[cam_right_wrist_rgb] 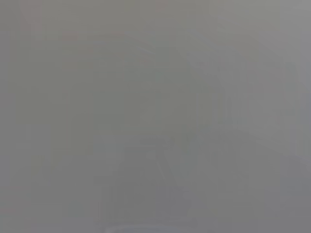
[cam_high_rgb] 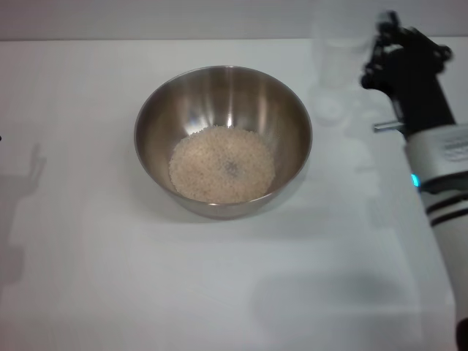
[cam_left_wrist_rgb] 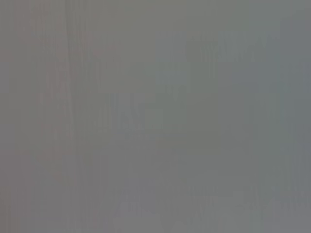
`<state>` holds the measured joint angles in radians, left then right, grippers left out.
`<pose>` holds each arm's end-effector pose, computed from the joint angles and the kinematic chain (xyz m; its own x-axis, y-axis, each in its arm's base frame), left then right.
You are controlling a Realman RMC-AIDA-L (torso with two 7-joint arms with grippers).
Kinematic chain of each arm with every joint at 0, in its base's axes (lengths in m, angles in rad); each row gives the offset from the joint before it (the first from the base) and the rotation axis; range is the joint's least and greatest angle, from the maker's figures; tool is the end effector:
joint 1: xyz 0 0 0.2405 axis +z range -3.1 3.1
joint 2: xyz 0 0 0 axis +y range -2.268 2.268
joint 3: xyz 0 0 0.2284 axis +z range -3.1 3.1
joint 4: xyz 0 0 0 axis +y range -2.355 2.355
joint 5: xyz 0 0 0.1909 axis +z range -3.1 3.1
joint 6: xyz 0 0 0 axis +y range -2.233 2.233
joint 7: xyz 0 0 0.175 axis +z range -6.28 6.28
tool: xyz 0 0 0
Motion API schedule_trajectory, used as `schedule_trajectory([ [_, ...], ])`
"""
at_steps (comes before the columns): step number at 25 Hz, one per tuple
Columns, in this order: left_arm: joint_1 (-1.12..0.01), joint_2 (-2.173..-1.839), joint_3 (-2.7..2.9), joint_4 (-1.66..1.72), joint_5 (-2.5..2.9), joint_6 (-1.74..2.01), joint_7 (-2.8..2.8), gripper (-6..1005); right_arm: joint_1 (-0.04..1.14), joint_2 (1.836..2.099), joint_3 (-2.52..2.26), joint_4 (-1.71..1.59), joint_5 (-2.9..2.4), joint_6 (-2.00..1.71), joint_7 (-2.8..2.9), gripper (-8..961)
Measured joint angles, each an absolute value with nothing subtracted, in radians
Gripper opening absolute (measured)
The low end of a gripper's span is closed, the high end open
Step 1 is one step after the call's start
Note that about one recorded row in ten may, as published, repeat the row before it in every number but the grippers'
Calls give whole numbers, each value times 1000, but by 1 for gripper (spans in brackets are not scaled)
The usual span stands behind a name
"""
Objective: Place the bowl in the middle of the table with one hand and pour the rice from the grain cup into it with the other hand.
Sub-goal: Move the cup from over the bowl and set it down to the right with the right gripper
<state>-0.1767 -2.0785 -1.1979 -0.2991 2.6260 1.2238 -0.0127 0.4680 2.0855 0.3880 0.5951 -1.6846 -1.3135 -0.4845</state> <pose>-0.3258 0.2874 0.0326 0.7781 -0.0731 0.6239 0.6262 0.0128 -0.7795 0.1929 0.3346 -0.0264 0.7626 0.2402 -0.6006 -0.5921 -0.1147 -0.7977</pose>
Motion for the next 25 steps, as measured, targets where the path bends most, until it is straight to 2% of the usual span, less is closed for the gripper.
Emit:
schedule_trajectory([
  [11, -180, -2077, -1196, -299, 2629, 1224, -12, 812, 415, 2088, 379, 349, -1694, -1302, -187, 8],
  [25, -186, -2078, -1194, -299, 2634, 1224, -12, 811, 495, 2089, 365, 284, -1781, -1063, -194, 47],
])
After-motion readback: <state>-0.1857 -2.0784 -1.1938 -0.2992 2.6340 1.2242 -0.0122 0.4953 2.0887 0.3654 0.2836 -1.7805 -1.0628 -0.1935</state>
